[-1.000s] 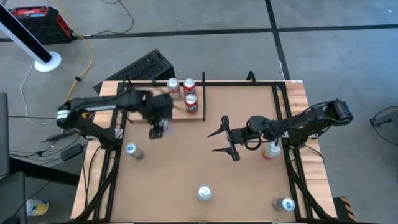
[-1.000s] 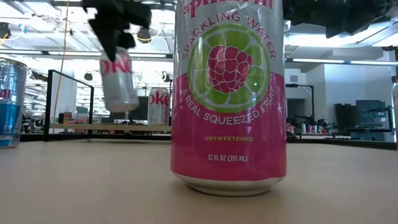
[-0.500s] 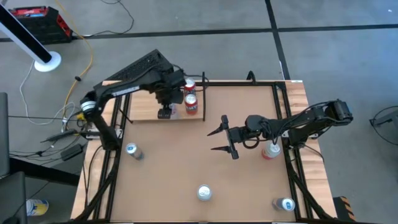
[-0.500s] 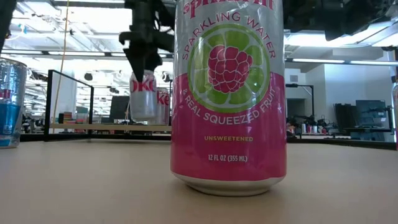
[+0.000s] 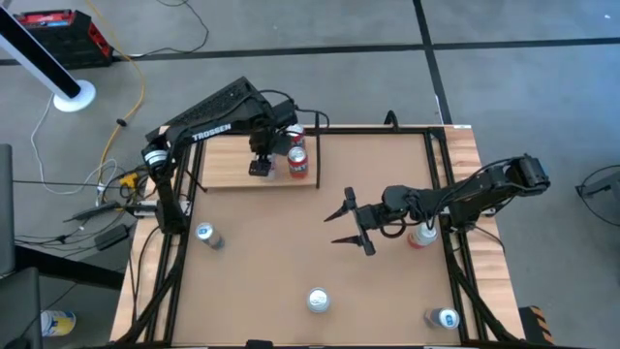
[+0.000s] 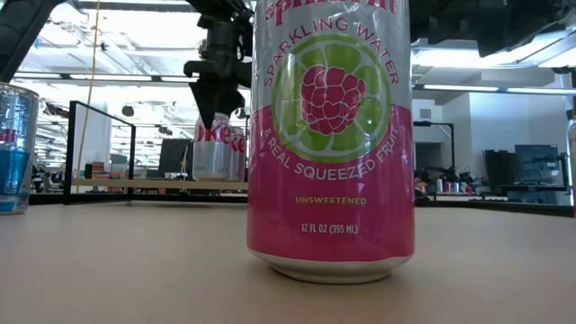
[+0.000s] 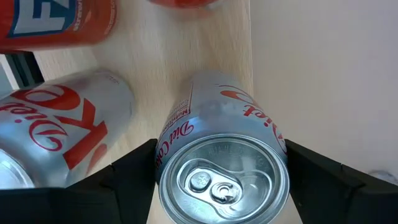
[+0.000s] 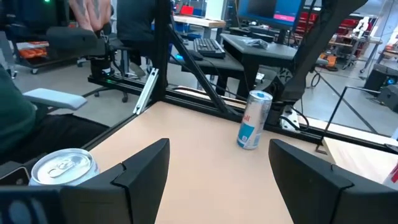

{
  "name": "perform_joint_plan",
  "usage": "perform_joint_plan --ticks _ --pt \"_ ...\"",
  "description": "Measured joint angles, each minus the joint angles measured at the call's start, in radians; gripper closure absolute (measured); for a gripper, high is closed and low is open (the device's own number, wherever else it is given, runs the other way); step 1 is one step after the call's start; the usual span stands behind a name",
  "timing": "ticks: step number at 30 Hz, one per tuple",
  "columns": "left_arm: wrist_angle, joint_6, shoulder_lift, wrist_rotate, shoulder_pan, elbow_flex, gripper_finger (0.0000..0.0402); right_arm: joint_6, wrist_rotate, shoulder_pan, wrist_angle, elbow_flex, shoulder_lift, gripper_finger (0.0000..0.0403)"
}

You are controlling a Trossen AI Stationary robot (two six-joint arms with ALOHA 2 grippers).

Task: Place canned beverage on shelf
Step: Put the red-silver soda can on the shelf aligned with the other red-silver soda can

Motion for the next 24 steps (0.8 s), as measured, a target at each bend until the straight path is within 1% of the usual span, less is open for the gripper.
perform_joint_plan --ticks 2,7,9,12,16,20,24 --pt "0.0 -0.018 0.0 0.011 0.0 0.0 0.0109 0.0 0.0 0.005 0.0 0.0 0.0 0.0106" --pt "0.003 -0.028 0.003 0.003 -0.011 -0.002 0.0051 -0.001 0.0 0.002 0.001 0.0 0.0 0.0106" --pt "0.007 -0.03 0.004 -0.013 -0.017 -0.002 0.0042 -0.002 0.0 0.002 0.001 0.0 0.0 0.0106" --pt "-0.003 -0.044 0.004 -0.035 -0.025 0.012 0.0038 -0.013 0.0 0.002 0.001 0.0 0.0 0.0106" --pt "-0.016 -0.071 0.004 -0.039 -0.032 0.061 0.0036 -0.02 0.0 0.002 0.001 0.0 0.0 0.0106" --pt "-0.067 -0.106 0.004 -0.025 -0.045 0.132 0.0035 -0.023 0.0 0.002 0.001 0.0 0.0 0.0106" --pt "-0.158 -0.157 0.003 -0.016 -0.053 0.207 0.0034 -0.023 0.0 0.002 0.001 0.0 0.0 0.0106"
